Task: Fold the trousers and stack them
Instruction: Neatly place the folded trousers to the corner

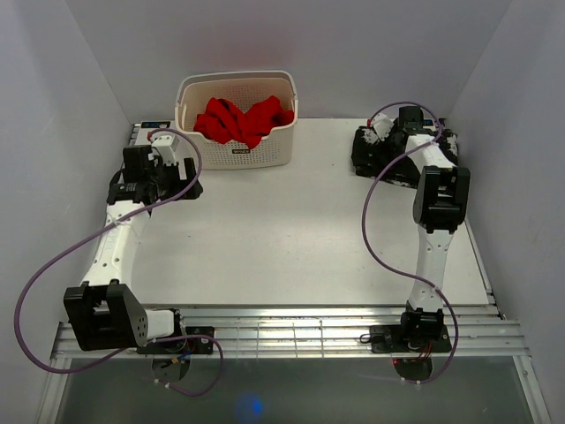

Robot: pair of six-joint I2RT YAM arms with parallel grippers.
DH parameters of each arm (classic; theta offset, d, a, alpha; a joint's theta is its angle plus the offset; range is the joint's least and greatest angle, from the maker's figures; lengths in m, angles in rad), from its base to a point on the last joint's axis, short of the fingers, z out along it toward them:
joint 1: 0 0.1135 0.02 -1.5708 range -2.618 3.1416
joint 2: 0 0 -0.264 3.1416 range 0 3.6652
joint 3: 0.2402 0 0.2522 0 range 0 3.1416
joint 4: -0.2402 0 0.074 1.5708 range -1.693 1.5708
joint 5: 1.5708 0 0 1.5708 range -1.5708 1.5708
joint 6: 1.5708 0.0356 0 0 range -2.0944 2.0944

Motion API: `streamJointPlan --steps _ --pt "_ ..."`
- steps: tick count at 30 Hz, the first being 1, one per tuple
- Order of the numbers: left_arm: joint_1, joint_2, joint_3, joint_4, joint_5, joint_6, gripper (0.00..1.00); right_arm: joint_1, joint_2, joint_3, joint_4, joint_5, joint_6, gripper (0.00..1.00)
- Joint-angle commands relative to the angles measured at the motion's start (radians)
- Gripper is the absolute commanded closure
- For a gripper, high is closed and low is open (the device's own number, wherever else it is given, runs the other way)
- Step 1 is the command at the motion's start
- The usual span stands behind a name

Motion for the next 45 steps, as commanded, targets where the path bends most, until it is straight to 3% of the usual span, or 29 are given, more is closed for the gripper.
streamJointPlan --steps 1,5,13,17,25,30,45 --pt "0.008 -0.006 0.007 0.011 0.017 0.004 0.02 -0.022 0.127 -0.016 -0.058 0.085 -0.200 0.03" --pt "0.009 -0.006 0.010 0.009 0.020 0.004 0.02 -0.020 0.048 -0.008 -0.097 0.032 -0.125 0.02" --pt "0.009 -0.026 0.019 0.014 0.059 -0.002 0.02 -0.077 -0.441 -0.368 -0.089 -0.117 0.163 0.08" --pt "0.009 -0.043 0.013 0.020 0.059 0.001 0.02 -0.141 -0.528 -0.518 -0.158 -0.145 0.214 0.08" --pt "0.009 -0.058 -0.020 0.037 0.063 -0.013 0.02 -0.218 -0.418 -0.556 -0.174 -0.019 0.314 0.05" --pt "0.009 -0.058 -0.029 0.045 0.070 -0.014 0.02 -0.227 -0.318 -0.459 -0.178 -0.050 0.413 0.05" --pt "0.012 -0.051 -0.052 0.040 0.063 -0.009 0.02 -0.183 -0.031 -0.138 -0.114 -0.065 0.472 0.05"
